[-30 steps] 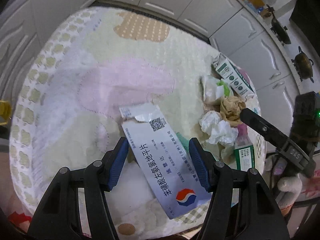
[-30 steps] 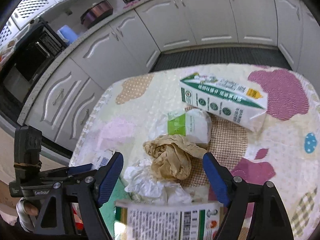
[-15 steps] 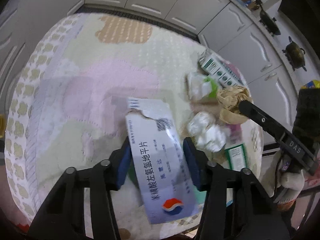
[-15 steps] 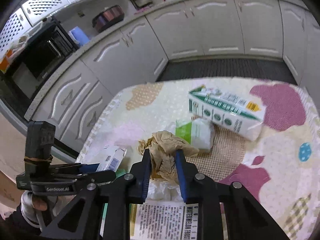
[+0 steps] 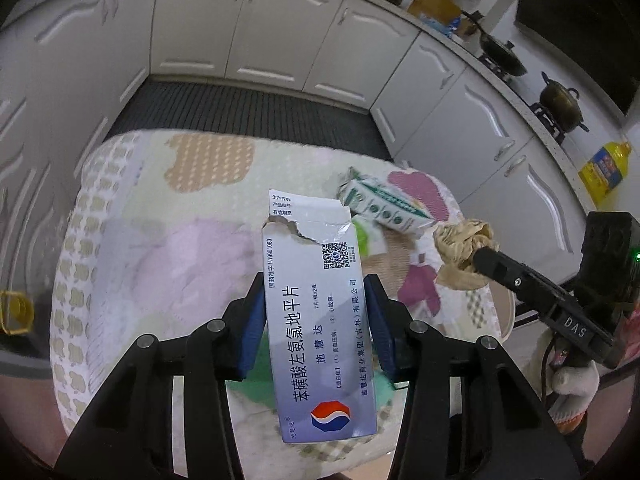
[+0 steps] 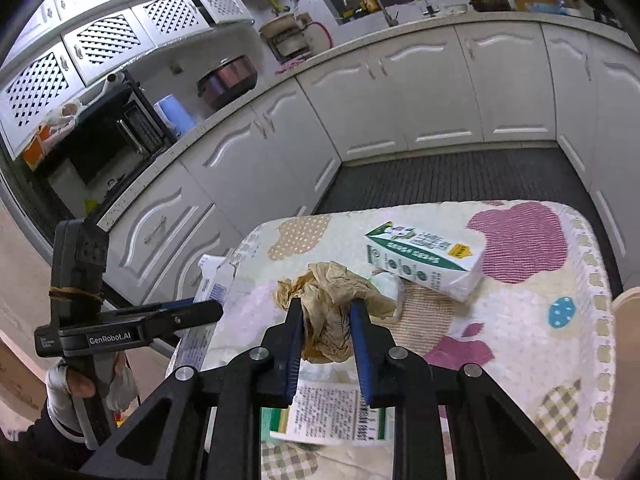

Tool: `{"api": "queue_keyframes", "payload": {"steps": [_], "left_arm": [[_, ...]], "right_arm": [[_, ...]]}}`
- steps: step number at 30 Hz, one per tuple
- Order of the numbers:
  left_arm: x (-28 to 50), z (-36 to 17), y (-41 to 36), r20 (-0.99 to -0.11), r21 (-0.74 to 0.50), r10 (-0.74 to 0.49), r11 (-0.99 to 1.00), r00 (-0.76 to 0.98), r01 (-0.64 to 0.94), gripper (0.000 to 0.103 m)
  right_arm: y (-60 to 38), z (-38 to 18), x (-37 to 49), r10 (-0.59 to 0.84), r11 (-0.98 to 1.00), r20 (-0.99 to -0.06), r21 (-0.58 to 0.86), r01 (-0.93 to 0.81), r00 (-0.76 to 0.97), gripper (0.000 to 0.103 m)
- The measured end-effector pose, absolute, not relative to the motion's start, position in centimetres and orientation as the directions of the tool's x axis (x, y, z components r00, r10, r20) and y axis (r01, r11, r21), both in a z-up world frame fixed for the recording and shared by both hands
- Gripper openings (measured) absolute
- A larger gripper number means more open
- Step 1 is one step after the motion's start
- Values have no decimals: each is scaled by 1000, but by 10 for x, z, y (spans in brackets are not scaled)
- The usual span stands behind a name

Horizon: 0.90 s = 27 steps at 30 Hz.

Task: Collect trash
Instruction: 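Carry the brown paper and medicine box over the beige bin and open both tools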

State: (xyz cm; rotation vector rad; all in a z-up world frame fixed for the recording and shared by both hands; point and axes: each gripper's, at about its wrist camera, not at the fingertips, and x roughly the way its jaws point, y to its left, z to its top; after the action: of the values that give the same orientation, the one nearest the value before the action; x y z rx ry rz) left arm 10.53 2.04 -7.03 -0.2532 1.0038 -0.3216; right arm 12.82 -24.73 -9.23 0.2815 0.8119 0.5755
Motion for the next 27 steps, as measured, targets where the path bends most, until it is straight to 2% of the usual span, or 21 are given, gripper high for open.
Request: {"api": "queue_keyframes", "payload": {"steps": [27], "left_arm": [[106, -38, -146, -739, -244, -437, 883, 513, 401, 45]], "right_arm": [[-382, -78, 74, 422, 889, -583, 417, -190, 694, 22]]}}
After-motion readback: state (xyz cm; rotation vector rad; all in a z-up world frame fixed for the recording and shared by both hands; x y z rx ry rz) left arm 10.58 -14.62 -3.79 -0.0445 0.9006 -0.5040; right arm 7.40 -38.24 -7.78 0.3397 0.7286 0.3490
